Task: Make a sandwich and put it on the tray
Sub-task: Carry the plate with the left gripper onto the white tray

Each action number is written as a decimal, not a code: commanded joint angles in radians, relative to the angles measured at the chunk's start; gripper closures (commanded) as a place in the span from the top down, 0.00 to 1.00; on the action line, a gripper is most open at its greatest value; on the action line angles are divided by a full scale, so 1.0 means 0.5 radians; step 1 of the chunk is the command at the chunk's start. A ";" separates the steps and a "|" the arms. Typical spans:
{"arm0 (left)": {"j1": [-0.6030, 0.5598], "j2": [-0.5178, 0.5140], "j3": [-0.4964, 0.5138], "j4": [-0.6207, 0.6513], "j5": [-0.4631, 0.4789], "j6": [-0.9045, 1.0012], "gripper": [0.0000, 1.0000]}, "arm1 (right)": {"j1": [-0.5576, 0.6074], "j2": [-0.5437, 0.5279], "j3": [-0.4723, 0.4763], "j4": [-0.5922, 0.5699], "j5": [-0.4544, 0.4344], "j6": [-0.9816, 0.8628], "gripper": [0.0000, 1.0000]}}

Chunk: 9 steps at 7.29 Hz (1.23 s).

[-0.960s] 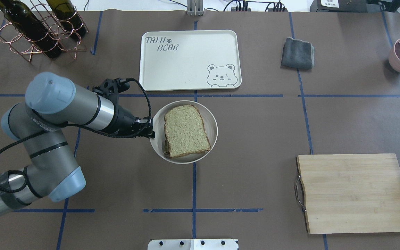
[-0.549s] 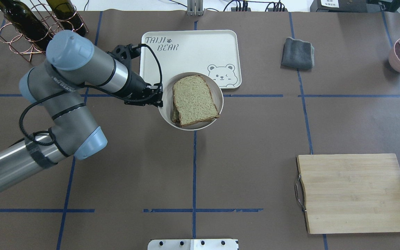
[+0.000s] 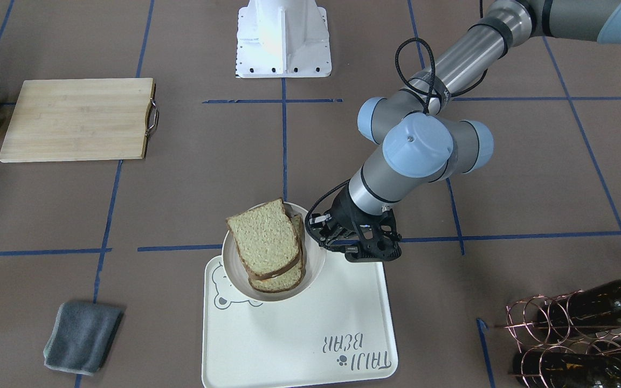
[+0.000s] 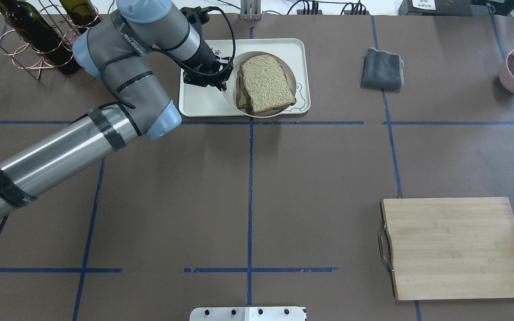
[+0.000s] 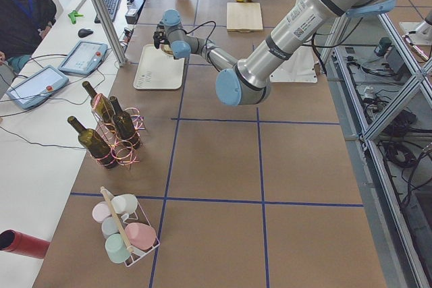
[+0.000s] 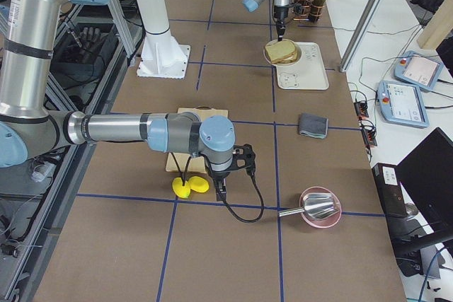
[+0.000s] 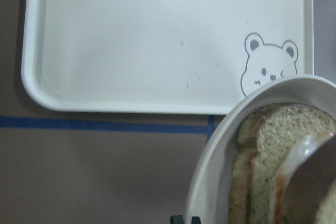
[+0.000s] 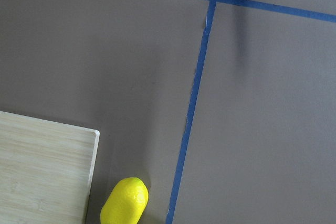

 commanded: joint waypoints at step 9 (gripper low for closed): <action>-0.144 -0.285 0.901 -0.488 -0.062 0.193 0.00 | 0.001 0.015 0.001 -0.001 -0.003 0.011 1.00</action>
